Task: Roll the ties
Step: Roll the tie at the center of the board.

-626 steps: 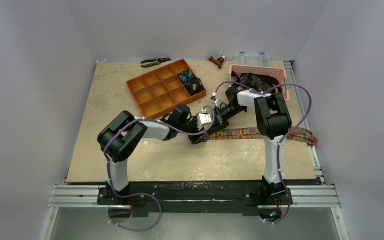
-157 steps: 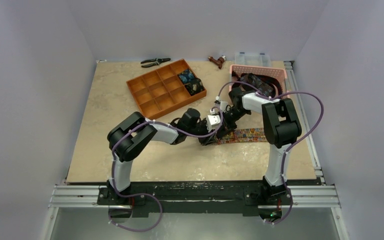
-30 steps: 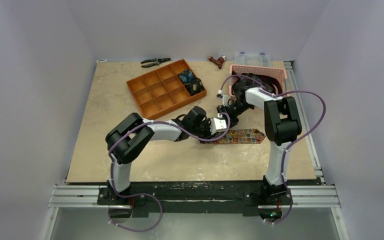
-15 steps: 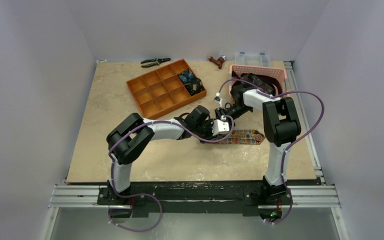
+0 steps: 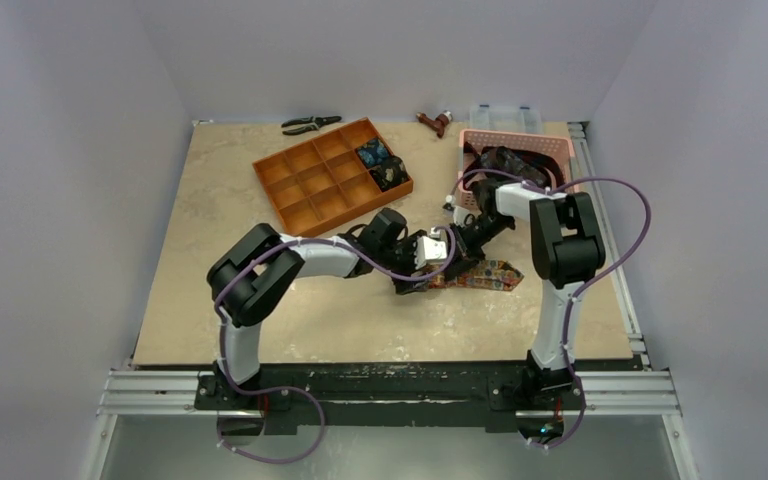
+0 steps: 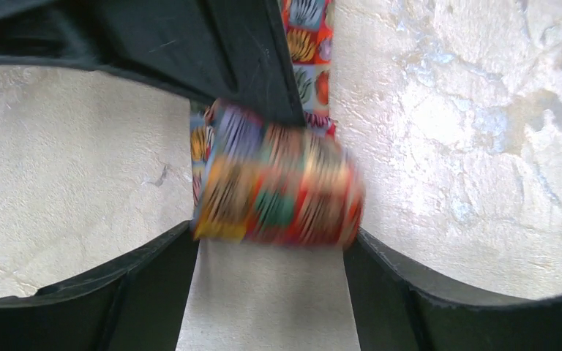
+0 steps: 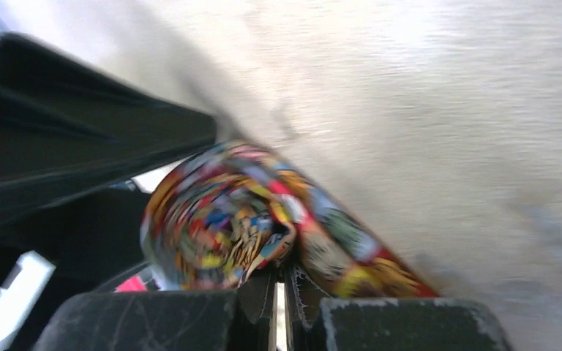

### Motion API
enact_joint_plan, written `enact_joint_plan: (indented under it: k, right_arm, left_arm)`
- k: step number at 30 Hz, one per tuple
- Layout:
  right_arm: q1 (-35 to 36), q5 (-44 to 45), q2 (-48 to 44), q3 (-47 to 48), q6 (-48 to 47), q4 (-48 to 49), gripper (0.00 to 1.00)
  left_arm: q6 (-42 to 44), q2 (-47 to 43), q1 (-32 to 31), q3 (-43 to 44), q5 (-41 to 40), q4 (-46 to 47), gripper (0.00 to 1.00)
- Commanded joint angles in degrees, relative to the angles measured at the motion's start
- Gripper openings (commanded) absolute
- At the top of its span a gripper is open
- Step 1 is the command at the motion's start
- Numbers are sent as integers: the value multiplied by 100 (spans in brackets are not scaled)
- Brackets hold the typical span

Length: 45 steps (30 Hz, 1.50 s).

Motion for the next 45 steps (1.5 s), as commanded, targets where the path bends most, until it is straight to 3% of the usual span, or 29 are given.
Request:
enact_joint_plan:
  k: [1,8,17,20,25,29,32,33,36,41,45]
  right_arm:
    - [-37,1453,367,-157,-180,553,0]
    - [-39,1735,724,136,-105,507,0]
    - [226,1553,971,391,-729,-161,0]
    - [259,1490,949,365,-707,-141,0]
    - [257,1292,875,375,-652,-181,0]
    - [256,1022,734,333,-679,-218,0]
    - [213,359,559,385,-814,-398,2]
    - [167,153,405,359,-835,-404,9]
    - [16,-328,-82,262,-784,-324,22]
    - [-82,-367,-396,102,-417,51,24]
    - [-93,403,-270,2,-233,353,22]
  left_arm:
    - [-637,-46,76,-1,649,703,71]
    - [-903,253,43,180,794,1151,73]
    - [-144,362,-324,453,638,655,74]
    - [41,390,-399,529,520,276,68]
    - [117,471,-401,518,211,-309,50]
    - [217,463,-392,290,-64,-528,51]
    - [95,491,-364,252,-198,-648,32]
    - [54,498,-347,242,-206,-663,27]
    - [-56,478,-311,134,-213,-662,22]
    - [-136,493,-261,95,-142,-663,20]
    - [-233,399,-233,133,-209,-669,20]
